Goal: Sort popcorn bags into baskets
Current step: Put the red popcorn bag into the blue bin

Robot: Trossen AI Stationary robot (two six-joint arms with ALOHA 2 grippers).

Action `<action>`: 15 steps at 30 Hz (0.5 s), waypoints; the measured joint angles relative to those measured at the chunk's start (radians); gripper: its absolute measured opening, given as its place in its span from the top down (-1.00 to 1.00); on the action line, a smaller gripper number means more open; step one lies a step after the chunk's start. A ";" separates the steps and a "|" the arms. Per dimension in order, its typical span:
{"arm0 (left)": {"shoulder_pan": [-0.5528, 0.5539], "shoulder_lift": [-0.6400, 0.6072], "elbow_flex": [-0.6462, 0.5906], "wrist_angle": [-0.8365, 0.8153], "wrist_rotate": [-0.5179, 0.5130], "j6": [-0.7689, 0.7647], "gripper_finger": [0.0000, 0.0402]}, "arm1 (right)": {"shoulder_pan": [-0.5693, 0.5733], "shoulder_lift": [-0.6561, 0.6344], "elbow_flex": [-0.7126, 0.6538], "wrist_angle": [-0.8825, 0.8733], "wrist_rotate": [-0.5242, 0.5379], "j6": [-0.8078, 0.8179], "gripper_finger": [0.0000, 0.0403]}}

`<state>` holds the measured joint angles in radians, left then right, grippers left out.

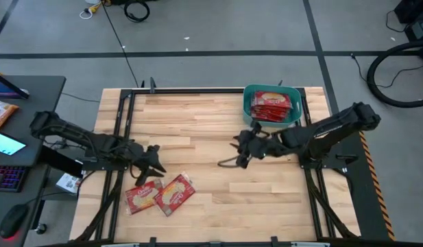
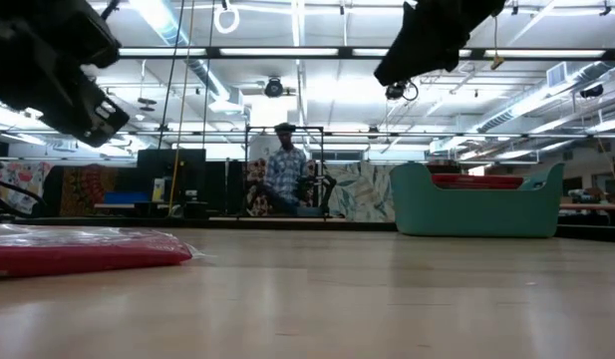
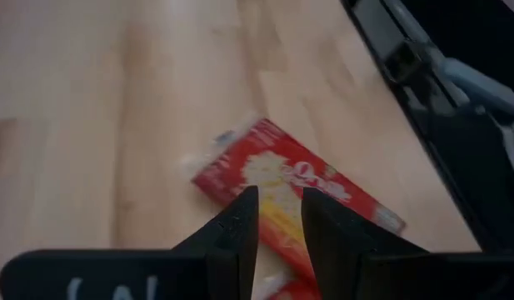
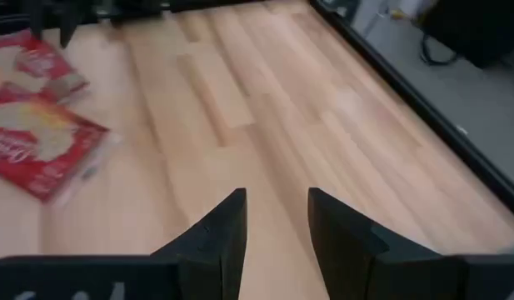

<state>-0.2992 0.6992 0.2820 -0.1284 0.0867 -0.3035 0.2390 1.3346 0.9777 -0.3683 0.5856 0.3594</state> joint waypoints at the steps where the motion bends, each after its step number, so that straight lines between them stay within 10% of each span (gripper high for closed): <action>1: -0.020 0.025 0.017 0.000 0.000 0.003 0.51 | 0.015 0.006 -0.013 0.029 0.006 -0.004 0.34; 15: -0.360 0.267 0.201 -0.096 -0.124 0.142 0.28 | 0.118 0.286 0.021 0.243 0.091 -0.030 0.34</action>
<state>-0.6593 0.9660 0.4833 -0.2248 -0.0374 -0.1612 0.3569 1.6209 0.9987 -0.1257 0.6769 0.3298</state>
